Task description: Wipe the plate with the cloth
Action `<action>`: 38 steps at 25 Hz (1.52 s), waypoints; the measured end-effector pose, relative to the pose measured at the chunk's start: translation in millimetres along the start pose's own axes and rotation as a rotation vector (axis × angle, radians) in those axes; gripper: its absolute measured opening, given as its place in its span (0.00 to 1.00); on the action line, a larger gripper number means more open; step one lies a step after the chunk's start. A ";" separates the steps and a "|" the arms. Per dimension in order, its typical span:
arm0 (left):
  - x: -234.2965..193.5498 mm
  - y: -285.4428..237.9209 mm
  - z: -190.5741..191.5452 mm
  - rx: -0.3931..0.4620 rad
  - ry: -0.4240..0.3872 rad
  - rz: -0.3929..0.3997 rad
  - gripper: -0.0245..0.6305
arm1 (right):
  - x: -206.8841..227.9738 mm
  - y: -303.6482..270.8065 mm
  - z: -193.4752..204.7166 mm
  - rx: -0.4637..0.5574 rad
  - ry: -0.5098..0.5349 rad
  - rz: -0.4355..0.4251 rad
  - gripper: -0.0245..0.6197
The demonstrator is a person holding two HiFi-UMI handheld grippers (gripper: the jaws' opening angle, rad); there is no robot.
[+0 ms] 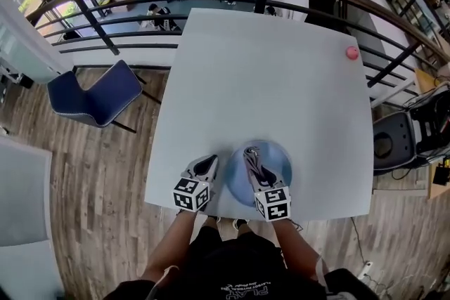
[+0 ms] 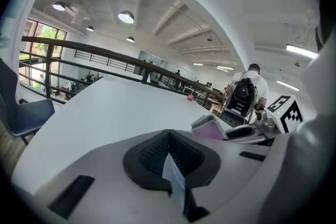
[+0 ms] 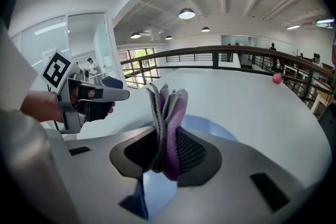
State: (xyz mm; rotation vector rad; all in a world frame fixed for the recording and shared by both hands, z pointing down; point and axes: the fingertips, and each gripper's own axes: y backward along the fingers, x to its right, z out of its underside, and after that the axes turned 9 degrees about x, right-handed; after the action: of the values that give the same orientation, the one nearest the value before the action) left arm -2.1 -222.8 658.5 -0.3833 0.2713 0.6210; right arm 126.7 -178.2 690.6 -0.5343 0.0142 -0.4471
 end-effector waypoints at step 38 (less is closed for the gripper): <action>-3.5 2.2 44.8 -0.123 0.021 0.018 0.06 | 19.5 -37.8 44.2 -0.235 0.003 0.057 0.21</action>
State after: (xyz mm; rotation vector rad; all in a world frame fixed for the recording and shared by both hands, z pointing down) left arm -0.3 -203.9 699.3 -0.5062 0.2577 0.6529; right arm 134.5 -193.7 749.4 -0.7622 0.0854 -0.3924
